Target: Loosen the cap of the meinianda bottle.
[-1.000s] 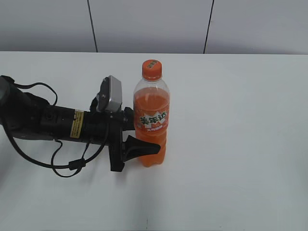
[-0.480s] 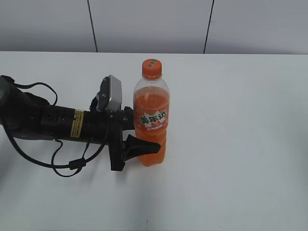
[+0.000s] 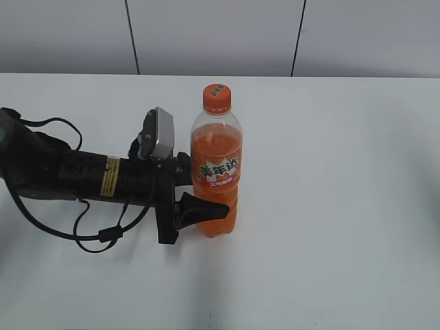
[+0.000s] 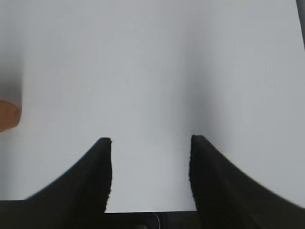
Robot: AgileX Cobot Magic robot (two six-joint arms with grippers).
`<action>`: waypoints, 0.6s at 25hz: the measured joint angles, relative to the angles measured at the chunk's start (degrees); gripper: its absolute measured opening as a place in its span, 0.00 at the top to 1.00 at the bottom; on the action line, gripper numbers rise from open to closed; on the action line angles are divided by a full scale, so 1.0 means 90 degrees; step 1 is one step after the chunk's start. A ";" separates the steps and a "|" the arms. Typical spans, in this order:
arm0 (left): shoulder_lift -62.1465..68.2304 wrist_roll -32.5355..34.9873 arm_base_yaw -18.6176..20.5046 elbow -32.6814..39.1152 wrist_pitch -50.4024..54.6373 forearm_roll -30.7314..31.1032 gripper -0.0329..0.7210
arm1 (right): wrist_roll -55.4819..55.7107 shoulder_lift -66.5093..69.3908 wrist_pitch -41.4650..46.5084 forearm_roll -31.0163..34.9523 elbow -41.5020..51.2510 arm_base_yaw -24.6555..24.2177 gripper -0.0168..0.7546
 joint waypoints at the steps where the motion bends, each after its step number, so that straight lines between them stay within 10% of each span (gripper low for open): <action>1: 0.0000 0.0000 0.0000 0.0000 0.0000 0.0000 0.41 | -0.0053 0.0121 0.0000 0.0095 -0.0078 0.0000 0.47; 15: 0.0000 0.0000 0.0000 0.0000 0.0000 0.0000 0.41 | -0.0291 0.1850 0.0013 0.0281 -0.1498 0.1560 0.52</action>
